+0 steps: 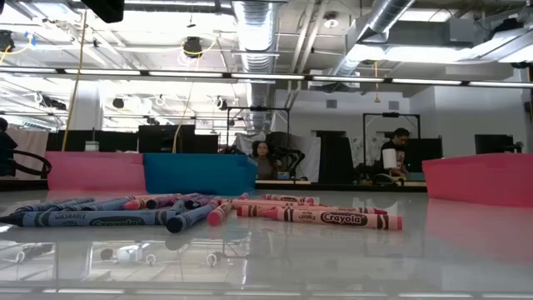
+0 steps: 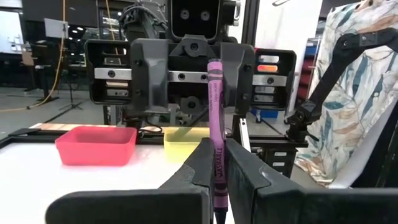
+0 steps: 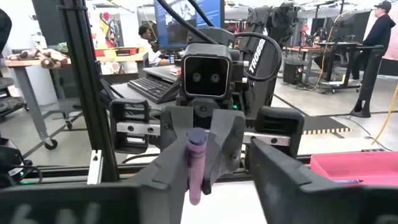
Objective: Sort crayons
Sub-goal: Put the purple crayon into the blue bin
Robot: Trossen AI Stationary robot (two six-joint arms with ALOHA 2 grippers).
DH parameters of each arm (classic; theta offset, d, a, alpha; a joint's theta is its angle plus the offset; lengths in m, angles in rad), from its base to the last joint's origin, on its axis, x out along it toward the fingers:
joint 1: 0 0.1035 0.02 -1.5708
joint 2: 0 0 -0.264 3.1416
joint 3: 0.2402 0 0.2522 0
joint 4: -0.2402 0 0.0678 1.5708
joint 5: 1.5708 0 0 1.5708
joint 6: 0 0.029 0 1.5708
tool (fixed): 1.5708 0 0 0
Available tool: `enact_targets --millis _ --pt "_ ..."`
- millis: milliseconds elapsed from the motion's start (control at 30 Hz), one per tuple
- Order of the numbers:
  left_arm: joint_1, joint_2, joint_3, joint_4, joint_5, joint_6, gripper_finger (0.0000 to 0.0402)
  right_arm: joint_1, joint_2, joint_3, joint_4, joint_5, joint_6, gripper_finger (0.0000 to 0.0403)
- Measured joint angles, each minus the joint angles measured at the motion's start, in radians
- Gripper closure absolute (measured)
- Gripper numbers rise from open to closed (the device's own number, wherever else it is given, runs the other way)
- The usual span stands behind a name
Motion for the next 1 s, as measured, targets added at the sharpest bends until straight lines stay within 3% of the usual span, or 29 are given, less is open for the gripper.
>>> enact_targets --millis 267,333,600,900,1000 --pt "0.0 0.0 0.0 -0.003 -0.012 0.0 0.0394 0.0 0.0 0.0 -0.008 -0.056 0.002 0.0374" --pt "0.0 0.0 0.0 -0.004 -0.013 0.0 0.0394 0.0 0.0 0.0 -0.011 -0.057 0.002 0.0392" --pt "0.0 0.0 0.0 -0.026 -0.03 -0.004 0.0372 -0.006 0.0 0.0 -0.024 -0.049 0.037 0.0398" --pt "-0.007 0.0 0.0 -0.167 -0.028 -0.053 0.0264 -0.012 0.0 0.0 -0.015 -0.044 0.038 0.04" --pt "-0.024 0.0 0.001 -0.232 -0.109 -0.087 0.0228 -0.02 0.0 0.0 -0.021 -0.039 0.037 0.04"
